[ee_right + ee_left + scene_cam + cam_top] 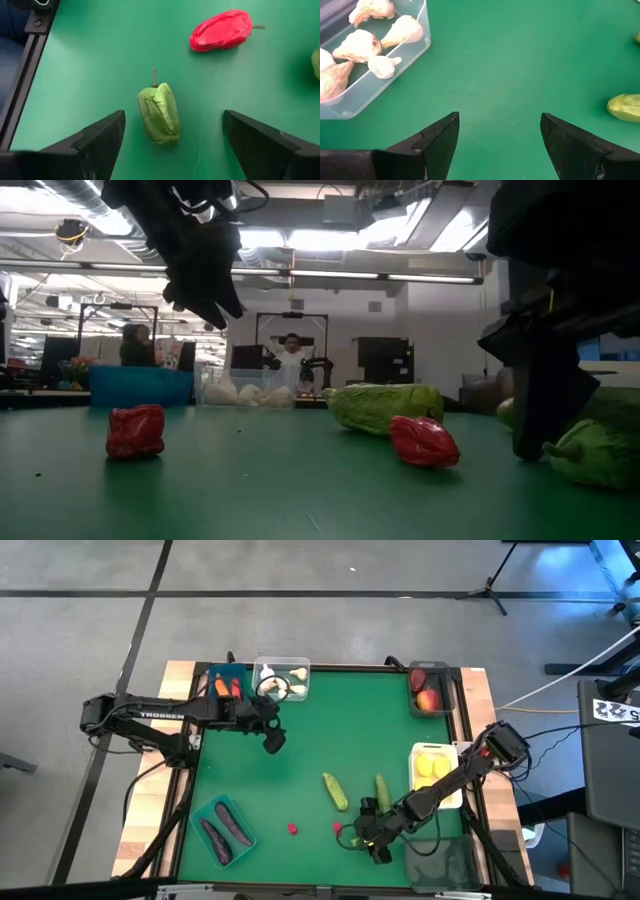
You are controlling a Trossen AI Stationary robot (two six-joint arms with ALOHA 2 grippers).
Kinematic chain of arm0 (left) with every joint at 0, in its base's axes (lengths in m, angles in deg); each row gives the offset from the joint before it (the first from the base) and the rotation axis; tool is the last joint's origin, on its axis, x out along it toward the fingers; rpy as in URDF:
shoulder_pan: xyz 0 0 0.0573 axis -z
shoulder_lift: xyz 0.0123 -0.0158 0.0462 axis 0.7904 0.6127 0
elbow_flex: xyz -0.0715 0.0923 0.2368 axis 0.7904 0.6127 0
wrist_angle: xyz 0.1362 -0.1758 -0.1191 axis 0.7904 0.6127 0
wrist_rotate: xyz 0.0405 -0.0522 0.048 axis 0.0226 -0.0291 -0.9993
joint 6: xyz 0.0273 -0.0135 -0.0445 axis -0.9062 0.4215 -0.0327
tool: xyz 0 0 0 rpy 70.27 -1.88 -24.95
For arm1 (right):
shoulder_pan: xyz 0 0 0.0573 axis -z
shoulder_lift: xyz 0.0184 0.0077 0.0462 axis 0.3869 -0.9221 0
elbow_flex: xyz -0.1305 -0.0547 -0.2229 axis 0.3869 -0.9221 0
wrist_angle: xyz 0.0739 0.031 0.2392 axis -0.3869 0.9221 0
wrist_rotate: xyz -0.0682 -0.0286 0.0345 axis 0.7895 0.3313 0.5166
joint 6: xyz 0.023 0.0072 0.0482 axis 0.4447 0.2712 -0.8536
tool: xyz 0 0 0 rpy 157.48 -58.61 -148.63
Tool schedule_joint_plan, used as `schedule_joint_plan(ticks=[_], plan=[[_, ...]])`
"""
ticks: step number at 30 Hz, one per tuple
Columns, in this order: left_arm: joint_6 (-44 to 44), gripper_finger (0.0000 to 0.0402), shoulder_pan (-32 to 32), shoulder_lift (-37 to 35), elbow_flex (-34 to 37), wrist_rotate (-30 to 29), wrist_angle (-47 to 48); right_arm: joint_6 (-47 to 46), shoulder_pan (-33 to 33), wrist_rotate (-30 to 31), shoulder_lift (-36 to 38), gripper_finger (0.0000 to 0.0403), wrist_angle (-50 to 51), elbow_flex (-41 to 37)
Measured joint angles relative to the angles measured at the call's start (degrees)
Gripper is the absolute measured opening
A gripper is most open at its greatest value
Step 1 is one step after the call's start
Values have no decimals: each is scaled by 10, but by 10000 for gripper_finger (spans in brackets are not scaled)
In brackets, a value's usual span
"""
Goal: Sort produce into baskets
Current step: Put the green chili pepper into the blue bin
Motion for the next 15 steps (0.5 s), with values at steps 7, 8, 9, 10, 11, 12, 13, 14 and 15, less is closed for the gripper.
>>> schedule_joint_plan(ticks=[7,8,9,10,11,12,13,14,15], plan=[[12,272,12,0,0,-30,0,0,0,5,-3,292,-6,0],[16,272,11,0,0,-33,0,1,1,5,-4,278,-6,0],[16,272,10,0,0,-35,1,3,1,5,-4,263,-6,0],[16,272,10,0,0,-38,1,4,1,5,-4,248,-6,0],[16,272,10,0,0,-41,2,5,1,5,-4,233,-6,0],[18,272,10,0,0,-44,3,6,1,5,-4,219,-6,0],[19,272,10,0,0,-46,2,6,1,5,-4,205,-6,0],[21,272,10,0,0,-48,2,6,1,5,-4,192,-6,0],[21,272,10,0,0,-49,3,6,1,5,-5,179,-6,0]])
